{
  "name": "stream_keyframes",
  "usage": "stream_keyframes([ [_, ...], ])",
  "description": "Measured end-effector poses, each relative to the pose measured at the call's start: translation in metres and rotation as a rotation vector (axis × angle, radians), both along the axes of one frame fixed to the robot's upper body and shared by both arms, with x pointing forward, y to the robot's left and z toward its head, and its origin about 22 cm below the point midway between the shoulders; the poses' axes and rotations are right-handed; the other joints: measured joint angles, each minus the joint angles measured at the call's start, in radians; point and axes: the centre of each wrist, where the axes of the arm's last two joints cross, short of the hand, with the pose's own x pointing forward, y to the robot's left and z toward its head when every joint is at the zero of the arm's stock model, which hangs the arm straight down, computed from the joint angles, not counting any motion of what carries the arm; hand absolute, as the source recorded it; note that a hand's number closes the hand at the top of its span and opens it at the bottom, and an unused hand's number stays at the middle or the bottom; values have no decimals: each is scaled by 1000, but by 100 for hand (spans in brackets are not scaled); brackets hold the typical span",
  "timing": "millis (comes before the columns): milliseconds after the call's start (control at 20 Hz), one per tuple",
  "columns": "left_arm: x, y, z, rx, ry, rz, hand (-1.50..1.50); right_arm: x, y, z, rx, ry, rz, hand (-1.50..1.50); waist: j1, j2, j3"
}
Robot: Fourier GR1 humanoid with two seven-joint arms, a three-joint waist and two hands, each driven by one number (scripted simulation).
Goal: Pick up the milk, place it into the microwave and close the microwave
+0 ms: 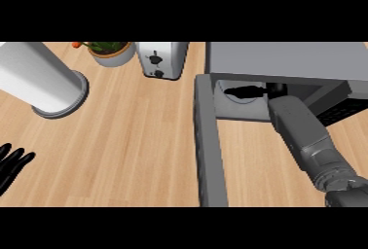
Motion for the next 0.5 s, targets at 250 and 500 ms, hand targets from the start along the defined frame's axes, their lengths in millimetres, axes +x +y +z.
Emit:
stream_keyframes([
  [250, 5, -17, 0, -12, 20, -50, 150, -13, -6, -21, 133, 49, 81, -150, -24, -13, -1],
  [500, 15, -37, -4, -15, 48, -93, 150, -33, -4, -51, 249, 91, 158, -150, -46, -23, -3],
])
